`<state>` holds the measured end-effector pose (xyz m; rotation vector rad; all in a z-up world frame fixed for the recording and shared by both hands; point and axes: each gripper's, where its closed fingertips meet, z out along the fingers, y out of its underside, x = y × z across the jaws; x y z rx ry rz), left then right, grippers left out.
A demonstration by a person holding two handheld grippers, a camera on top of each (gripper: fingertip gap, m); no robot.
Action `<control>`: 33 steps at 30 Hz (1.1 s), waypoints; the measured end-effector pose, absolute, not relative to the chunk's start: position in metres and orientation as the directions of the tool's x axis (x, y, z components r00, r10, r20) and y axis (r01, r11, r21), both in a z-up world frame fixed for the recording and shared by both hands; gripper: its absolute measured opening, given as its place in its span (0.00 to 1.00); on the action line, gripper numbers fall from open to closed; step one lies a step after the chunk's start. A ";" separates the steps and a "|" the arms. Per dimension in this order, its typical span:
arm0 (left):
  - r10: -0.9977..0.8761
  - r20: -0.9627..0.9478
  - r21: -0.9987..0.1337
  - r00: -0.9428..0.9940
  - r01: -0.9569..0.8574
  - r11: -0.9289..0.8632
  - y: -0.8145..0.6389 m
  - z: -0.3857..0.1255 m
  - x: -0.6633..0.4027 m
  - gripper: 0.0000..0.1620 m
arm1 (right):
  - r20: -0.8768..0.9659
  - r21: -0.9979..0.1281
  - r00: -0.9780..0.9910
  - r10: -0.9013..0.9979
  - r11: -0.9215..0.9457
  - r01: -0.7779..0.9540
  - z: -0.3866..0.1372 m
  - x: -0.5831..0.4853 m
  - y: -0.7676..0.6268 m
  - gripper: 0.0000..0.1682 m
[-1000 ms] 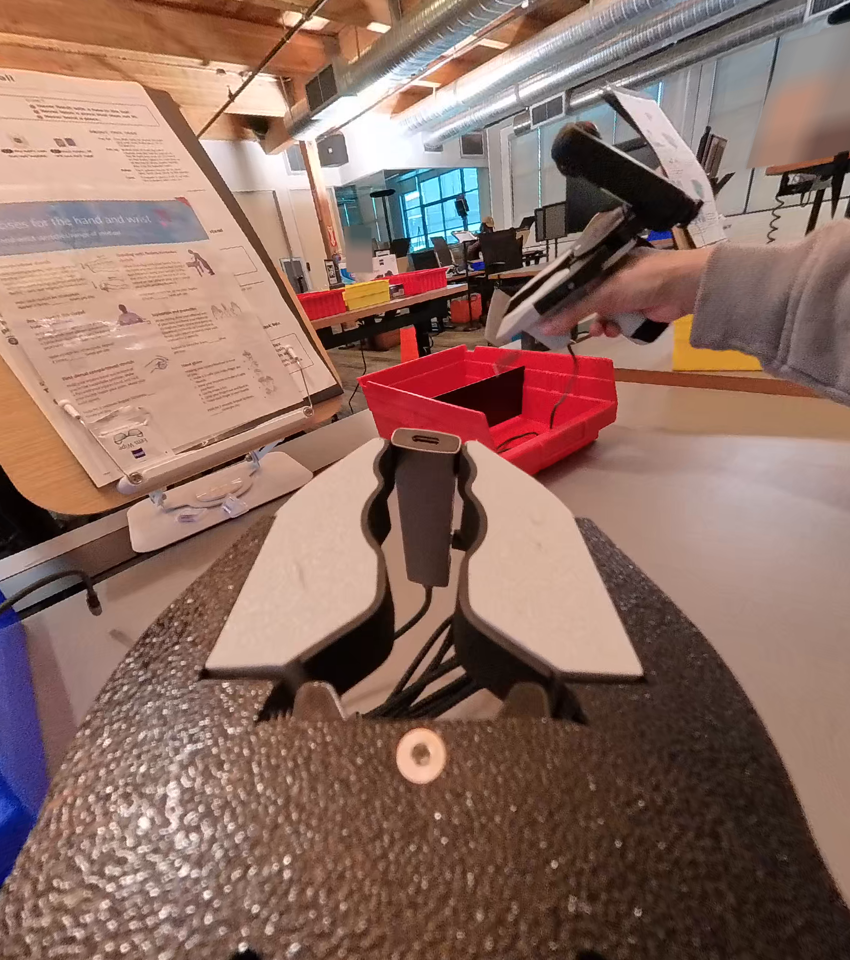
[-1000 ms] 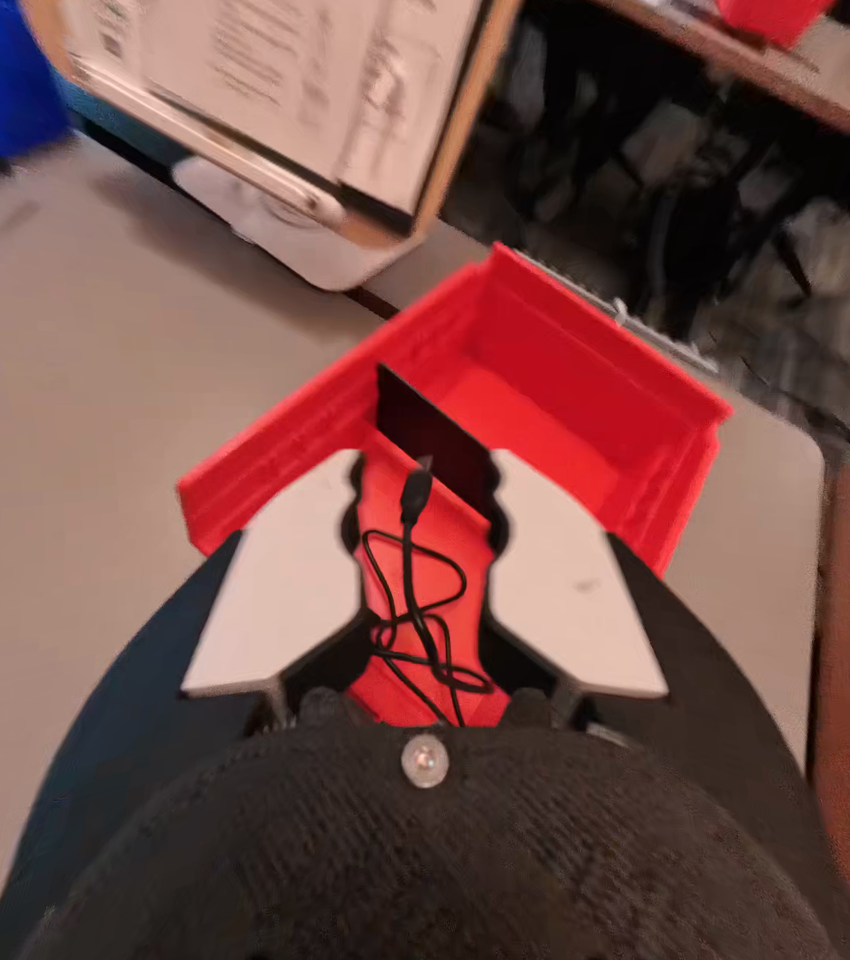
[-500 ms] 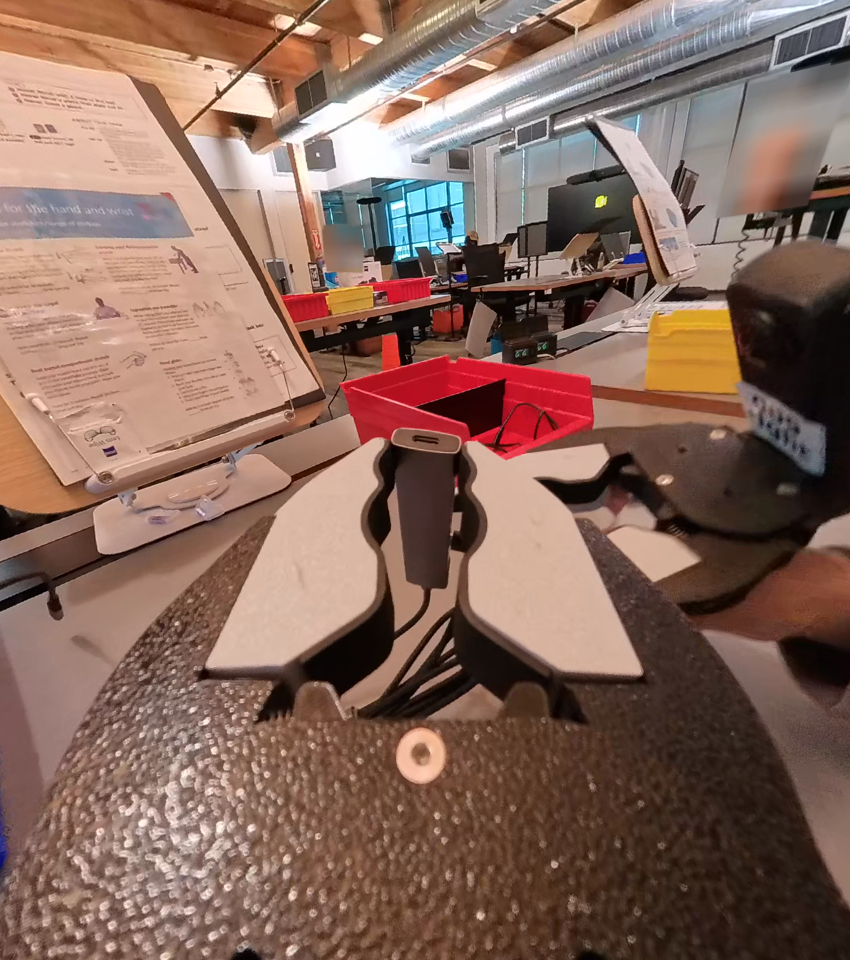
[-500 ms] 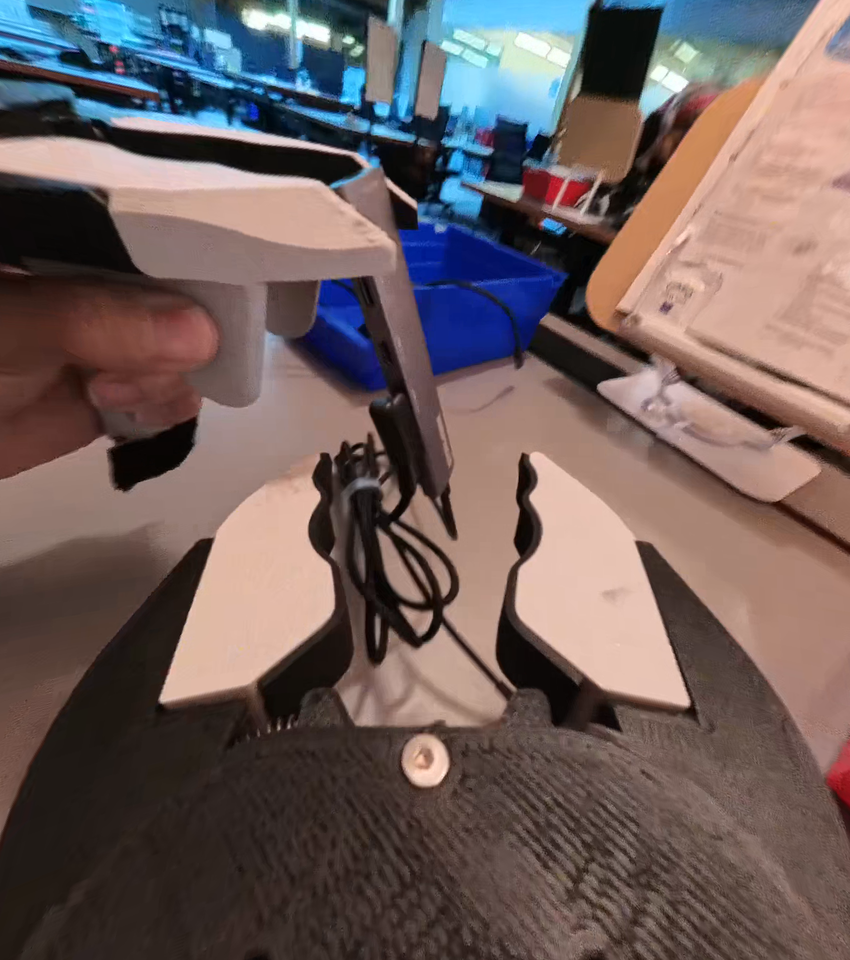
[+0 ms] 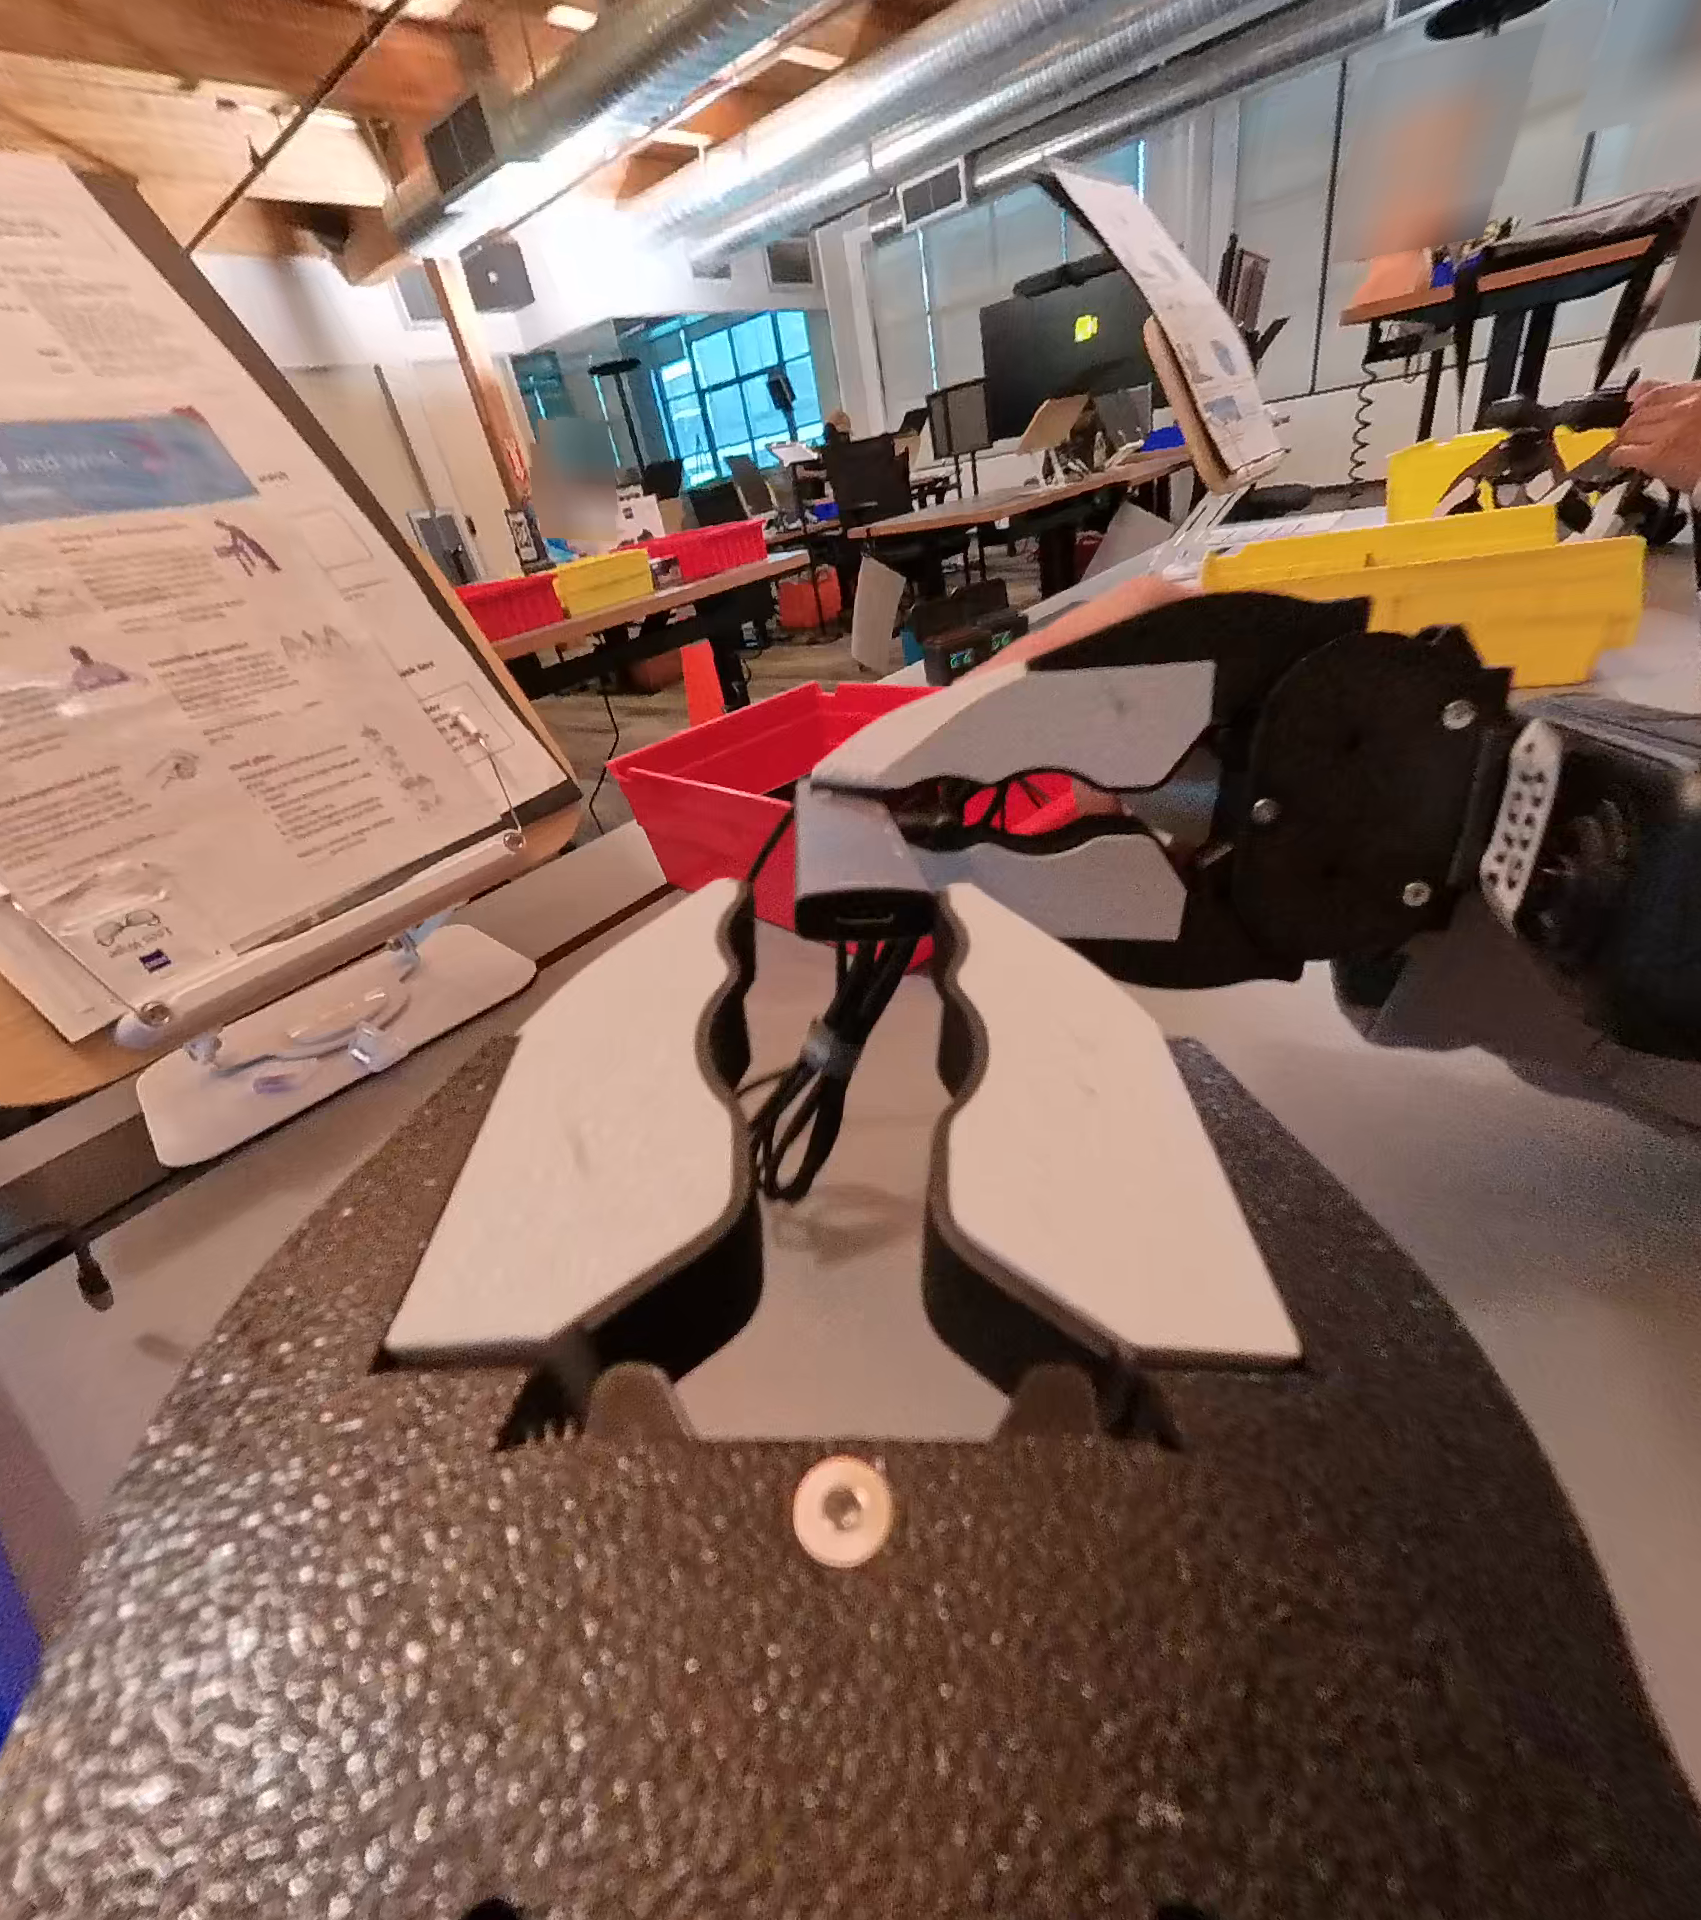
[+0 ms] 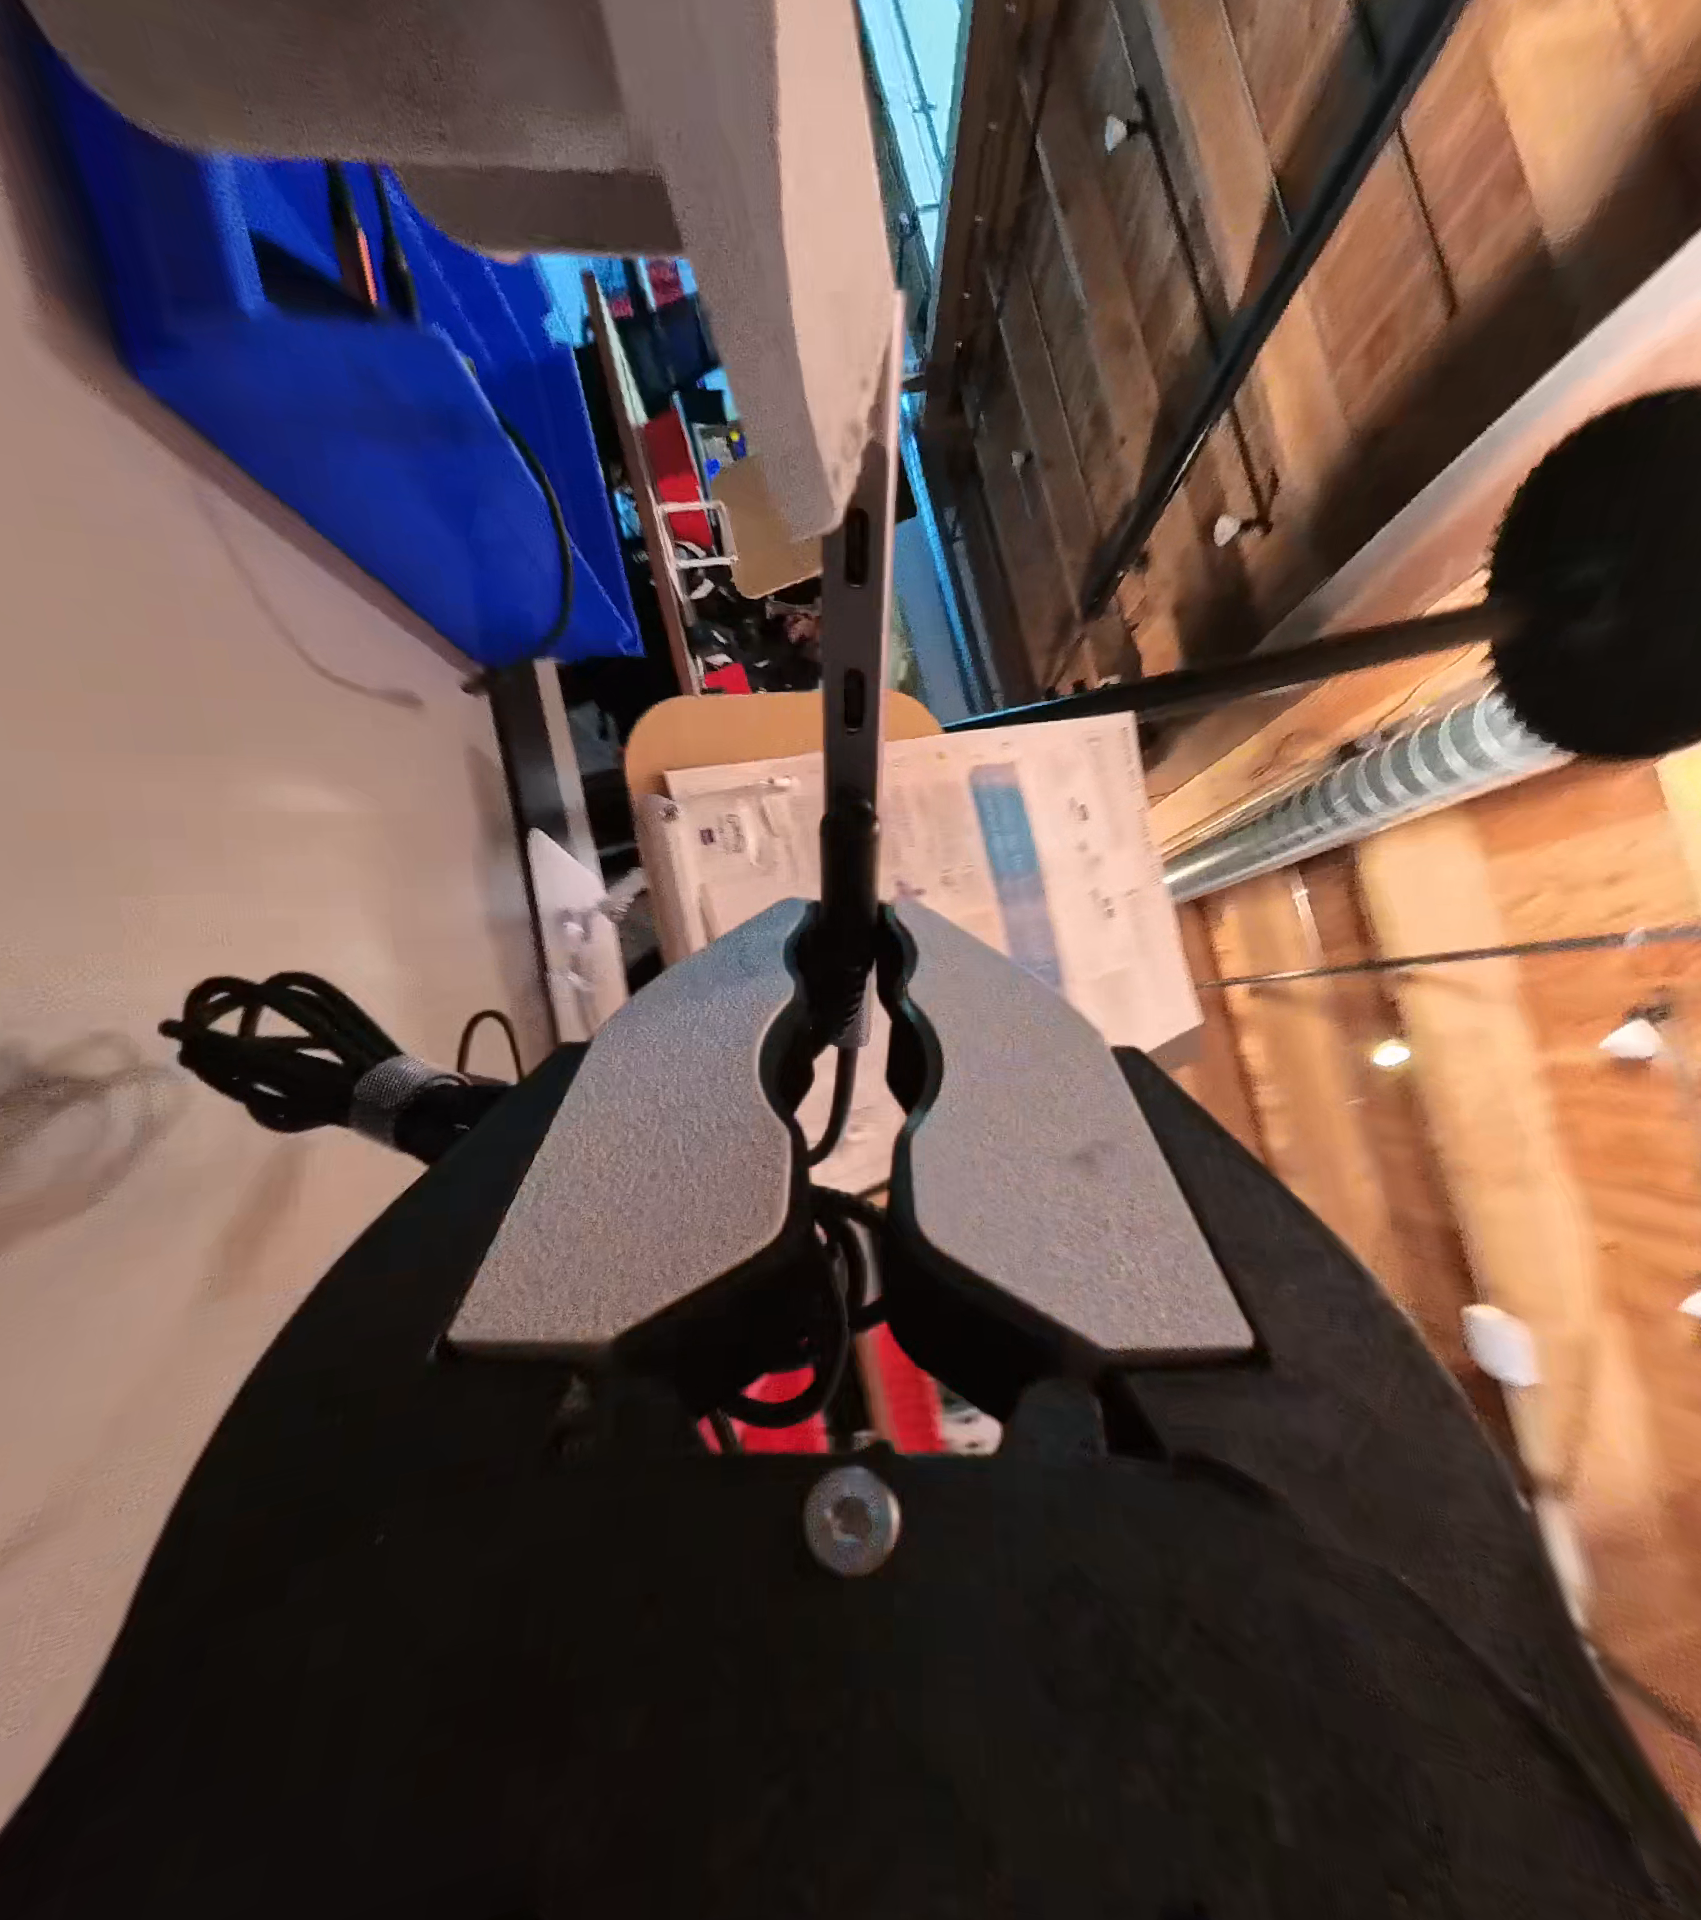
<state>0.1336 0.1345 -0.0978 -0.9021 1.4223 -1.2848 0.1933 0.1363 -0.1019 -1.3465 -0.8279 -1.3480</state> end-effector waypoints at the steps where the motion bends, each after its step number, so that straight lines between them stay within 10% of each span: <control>1: -0.955 -0.174 -0.984 -0.239 0.072 0.162 0.135 -0.100 0.135 0.22 | 0.980 -0.133 0.088 -0.178 -0.259 0.957 -0.099 0.194 0.135 0.05; 21: -0.974 -0.089 -0.995 -0.209 0.061 0.077 0.130 -0.113 0.148 0.19 | 0.962 0.220 -0.256 -0.098 -0.280 0.934 -0.096 0.184 0.137 0.05; 33: -0.977 -0.087 -0.985 -0.195 0.164 0.055 0.133 -0.113 0.147 0.18 | 0.987 0.093 -0.124 -0.102 -0.261 0.961 -0.100 0.183 0.140 0.05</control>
